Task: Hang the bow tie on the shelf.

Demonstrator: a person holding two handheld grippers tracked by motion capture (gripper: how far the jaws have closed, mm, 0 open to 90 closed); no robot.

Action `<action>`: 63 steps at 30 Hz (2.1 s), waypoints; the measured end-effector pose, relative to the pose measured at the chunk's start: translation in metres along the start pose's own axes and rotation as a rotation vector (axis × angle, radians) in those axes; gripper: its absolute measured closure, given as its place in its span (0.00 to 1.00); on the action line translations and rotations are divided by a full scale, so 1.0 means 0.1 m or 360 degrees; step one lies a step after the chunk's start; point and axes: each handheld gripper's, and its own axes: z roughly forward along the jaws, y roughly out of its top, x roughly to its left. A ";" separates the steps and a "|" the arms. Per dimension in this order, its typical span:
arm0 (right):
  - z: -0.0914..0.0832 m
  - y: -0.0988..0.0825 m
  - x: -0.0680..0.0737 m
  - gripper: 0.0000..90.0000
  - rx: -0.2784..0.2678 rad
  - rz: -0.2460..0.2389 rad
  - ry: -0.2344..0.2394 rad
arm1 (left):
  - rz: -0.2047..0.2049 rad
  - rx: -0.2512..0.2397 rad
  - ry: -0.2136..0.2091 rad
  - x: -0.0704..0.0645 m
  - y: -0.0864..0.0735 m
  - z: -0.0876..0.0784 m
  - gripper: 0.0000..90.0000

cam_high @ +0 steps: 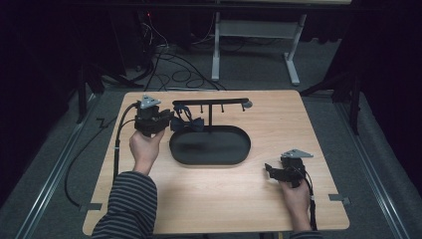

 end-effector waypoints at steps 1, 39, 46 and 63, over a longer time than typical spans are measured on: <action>0.00 0.00 0.00 0.32 0.0000 0.0001 0.0001 | 0.0007 -0.0014 -0.0005 0.01 0.01 -0.03 0.85; 0.00 0.00 0.00 0.32 0.0002 -0.0011 -0.0004 | -0.0047 -0.0070 -0.0002 0.16 -0.22 -0.52 0.68; 0.00 0.00 0.00 0.32 0.0003 -0.0014 -0.0003 | -0.0058 -0.0054 0.0010 0.18 -0.31 -0.52 0.66; 0.00 0.00 0.00 0.32 0.0002 -0.0011 -0.0006 | -0.0074 -0.0072 0.0021 0.19 -0.41 -0.63 0.64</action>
